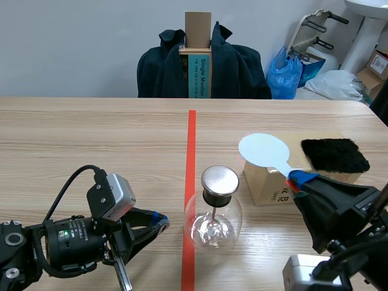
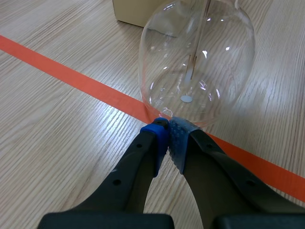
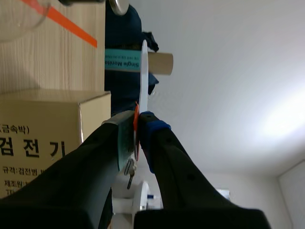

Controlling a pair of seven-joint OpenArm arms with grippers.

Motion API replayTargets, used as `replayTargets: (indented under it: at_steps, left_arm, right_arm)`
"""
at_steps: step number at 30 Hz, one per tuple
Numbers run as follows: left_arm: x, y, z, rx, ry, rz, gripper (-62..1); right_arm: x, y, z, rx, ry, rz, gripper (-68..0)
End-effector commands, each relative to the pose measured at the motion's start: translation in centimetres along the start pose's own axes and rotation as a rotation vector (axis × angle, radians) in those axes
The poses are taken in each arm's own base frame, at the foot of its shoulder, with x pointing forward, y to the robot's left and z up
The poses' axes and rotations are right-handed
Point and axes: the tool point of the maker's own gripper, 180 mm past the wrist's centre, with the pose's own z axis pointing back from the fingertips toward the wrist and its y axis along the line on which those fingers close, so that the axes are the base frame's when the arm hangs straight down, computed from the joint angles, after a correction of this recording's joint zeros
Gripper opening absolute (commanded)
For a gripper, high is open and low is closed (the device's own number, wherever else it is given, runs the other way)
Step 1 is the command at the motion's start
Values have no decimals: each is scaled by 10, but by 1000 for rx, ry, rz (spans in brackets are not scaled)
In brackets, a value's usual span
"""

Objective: Do the electroscope experiment.
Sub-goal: 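Move the plate toward and away from the electroscope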

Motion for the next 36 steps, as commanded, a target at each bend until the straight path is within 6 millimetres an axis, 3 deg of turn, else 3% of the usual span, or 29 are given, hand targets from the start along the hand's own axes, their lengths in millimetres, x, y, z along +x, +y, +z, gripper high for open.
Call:
replayTargets:
  at_steps: [1,12,36]
  left_arm:
    - [10,1,-1,7,-39,9,-585]
    - [10,1,-1,7,-39,9,-585]
    - [10,1,-1,7,-39,9,-585]
  right_arm:
    - [-9,-13,-3,-37,23,28,-667]
    - [-27,-13,-2,-38,123,26,-667]
    - [47,-11,5,-33,-293,34,-667]
